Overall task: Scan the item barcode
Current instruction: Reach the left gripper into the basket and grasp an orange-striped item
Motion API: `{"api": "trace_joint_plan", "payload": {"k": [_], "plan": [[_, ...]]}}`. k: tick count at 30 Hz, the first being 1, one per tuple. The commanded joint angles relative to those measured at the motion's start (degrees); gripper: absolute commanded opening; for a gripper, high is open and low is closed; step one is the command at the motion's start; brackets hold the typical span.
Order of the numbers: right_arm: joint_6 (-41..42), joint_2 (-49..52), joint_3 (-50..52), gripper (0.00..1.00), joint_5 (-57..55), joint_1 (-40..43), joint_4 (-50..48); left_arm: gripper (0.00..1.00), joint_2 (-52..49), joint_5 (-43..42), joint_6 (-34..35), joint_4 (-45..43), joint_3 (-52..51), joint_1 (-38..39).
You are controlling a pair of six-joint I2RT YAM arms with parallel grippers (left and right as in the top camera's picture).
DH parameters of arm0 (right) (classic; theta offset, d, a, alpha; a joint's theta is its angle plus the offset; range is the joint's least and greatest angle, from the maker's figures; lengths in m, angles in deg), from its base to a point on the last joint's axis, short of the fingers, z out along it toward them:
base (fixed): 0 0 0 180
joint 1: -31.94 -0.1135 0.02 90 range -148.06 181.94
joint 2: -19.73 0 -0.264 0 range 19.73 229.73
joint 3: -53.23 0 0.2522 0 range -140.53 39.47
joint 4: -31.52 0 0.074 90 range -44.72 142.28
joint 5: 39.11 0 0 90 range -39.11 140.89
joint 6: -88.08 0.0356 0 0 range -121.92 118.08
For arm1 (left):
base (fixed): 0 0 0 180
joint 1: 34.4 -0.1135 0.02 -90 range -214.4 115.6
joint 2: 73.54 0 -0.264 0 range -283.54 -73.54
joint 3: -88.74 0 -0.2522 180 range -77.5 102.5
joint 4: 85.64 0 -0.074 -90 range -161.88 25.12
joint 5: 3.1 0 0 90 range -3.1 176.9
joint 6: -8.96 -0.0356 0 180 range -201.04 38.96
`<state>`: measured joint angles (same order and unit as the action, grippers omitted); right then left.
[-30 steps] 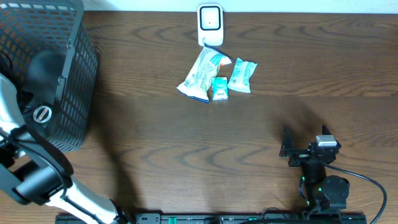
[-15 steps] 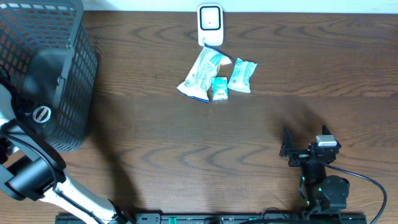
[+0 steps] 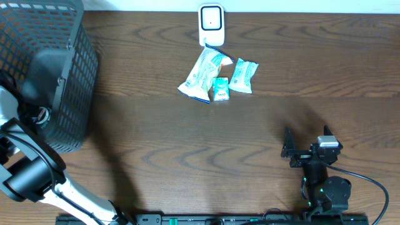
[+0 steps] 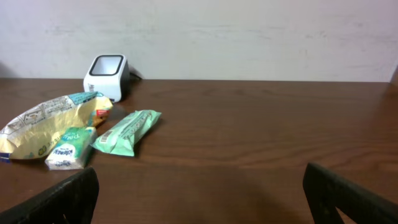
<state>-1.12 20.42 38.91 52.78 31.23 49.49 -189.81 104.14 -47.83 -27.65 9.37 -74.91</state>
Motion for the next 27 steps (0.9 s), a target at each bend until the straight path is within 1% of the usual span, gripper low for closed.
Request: {"api": "trace_joint_plan", "payload": {"k": [1,3,5,8,9,12,15,18,20,21,22,25,27], "plan": [[0.0,-0.3,0.2,0.99,0.0,0.8,0.1,0.66,-1.5,-0.1,0.3,-0.9,-2.3,-0.9],[0.0,-0.3,0.2,0.99,0.0,0.8,0.1,0.49,-1.5,0.0,0.3,-1.1,-2.3,-0.9],[0.0,-0.3,0.2,0.99,0.0,0.8,0.1,0.4,-1.5,0.0,0.3,-1.7,-2.3,-0.9],[0.0,-0.3,0.2,0.99,0.0,0.8,0.1,0.2,-0.8,0.0,-0.1,-1.7,-2.1,-0.9],[0.0,-0.3,0.2,0.99,0.0,0.8,0.1,0.15,0.0,0.0,-0.2,-1.6,-2.1,-0.9],[0.0,-0.3,0.2,0.99,0.0,0.8,0.1,0.09,2.6,-0.1,-0.1,-1.0,-1.7,-0.8],[0.0,-0.3,0.2,0.99,0.0,0.8,0.1,0.08,7.7,-0.1,-0.6,-0.6,-1.7,-0.3],[0.0,-0.3,0.2,0.99,0.0,0.8,0.1,0.07,15.6,-1.0,-0.5,-0.7,-1.7,0.9],[0.0,-0.3,0.2,0.99,0.0,0.8,0.1,0.07,22.8,-5.9,-0.5,-2.0,-1.7,2.6],[0.0,-0.3,0.2,0.99,0.0,0.8,0.1,0.07,24.7,-7.6,-0.5,-2.5,-1.7,3.2],[0.0,-0.3,0.2,0.99,0.0,0.8,0.1,0.08,29.3,-12.5,-0.5,-4.8,-1.7,4.8],[0.0,-0.3,0.2,0.99,0.0,0.8,0.1,0.07,36.4,-21.4,0.8,-10.1,-1.7,8.3],[0.0,-0.3,0.2,0.99,0.0,0.8,0.1,0.07,40.7,-27.3,2.8,-14.6,-1.7,11.7]]}}
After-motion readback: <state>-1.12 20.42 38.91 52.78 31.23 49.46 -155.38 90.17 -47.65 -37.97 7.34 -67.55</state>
